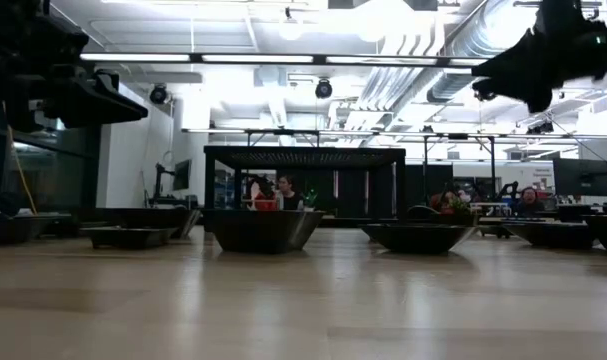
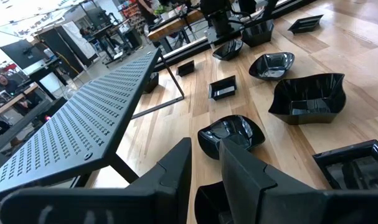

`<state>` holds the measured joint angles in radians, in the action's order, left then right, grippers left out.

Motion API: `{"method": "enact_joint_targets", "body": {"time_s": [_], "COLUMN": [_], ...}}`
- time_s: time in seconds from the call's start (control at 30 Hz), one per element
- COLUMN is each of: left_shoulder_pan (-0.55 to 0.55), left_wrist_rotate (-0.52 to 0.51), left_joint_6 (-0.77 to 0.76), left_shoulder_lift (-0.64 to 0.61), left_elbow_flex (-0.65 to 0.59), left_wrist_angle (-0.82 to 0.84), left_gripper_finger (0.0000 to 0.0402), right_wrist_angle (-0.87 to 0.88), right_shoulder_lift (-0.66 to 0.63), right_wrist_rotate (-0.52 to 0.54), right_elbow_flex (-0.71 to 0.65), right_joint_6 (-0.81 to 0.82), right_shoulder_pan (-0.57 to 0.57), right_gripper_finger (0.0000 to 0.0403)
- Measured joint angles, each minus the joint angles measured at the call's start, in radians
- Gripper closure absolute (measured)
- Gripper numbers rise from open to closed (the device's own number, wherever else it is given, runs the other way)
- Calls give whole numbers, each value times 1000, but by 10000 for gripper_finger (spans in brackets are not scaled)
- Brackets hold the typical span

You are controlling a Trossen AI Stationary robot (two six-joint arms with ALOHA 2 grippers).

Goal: Pick & Place Mini shaped plates
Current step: Put the distorted square plate on the shelf

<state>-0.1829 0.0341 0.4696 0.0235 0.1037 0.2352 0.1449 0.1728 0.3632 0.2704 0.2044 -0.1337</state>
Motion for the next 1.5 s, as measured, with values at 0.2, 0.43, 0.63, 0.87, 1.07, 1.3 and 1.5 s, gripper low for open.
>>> {"method": "enact_joint_targets", "body": {"time_s": [0.2, 0.43, 0.63, 0.87, 1.07, 1.3, 1.5], "left_shoulder_pan": [0, 0, 0, 0, 0, 0, 0], "left_wrist_rotate": [0, 0, 0, 0, 0, 0, 0], "left_joint_6": [0, 0, 0, 0, 0, 0, 0], "left_shoulder_lift": [0, 0, 0, 0, 0, 0, 0], "left_elbow_flex": [0, 0, 0, 0, 0, 0, 0], "left_wrist_angle": [0, 0, 0, 0, 0, 0, 0], "left_gripper_finger": [321, 321, 321, 321, 321, 321, 321], "right_wrist_angle": [217, 436, 638, 722, 729, 724, 696], "right_shoulder_lift": [237, 527, 733, 894, 1018, 1162, 1275], "right_wrist_rotate": [111, 135, 108, -91, -254, -345, -341], "right_elbow_flex": [250, 501, 667, 729, 729, 729, 729], "right_joint_6": [-85, -183, -206, -241, -296, -381, -481], "right_shoulder_pan": [-18, -101, -228, -437, -609, -733, -759], "right_gripper_finger": [222, 222, 222, 222, 222, 222, 222]}}
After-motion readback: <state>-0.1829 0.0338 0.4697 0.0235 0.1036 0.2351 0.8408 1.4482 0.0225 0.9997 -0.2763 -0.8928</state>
